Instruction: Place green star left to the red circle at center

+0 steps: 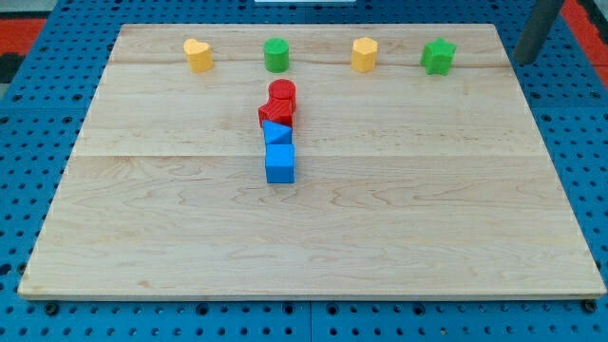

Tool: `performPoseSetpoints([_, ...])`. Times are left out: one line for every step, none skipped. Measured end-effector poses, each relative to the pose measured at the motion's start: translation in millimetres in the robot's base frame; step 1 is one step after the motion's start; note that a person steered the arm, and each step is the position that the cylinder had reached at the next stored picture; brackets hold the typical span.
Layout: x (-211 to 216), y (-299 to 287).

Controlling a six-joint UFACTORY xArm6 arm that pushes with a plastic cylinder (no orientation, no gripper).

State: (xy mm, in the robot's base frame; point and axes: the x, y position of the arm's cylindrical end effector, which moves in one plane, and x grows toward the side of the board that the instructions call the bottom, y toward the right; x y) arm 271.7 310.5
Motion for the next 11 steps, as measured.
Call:
performPoseSetpoints([0,-8])
performPoseSetpoints([-8,-23])
performPoseSetpoints([-26,-41])
performPoseSetpoints([-36,-64])
performPoseSetpoints([-36,-80])
performPoseSetpoints([-20,-86])
performPoseSetpoints([2,-88])
performPoseSetpoints([-17,-81])
performPoseSetpoints([5,-126])
performPoseSetpoints([15,-184])
performPoseSetpoints([35,-241])
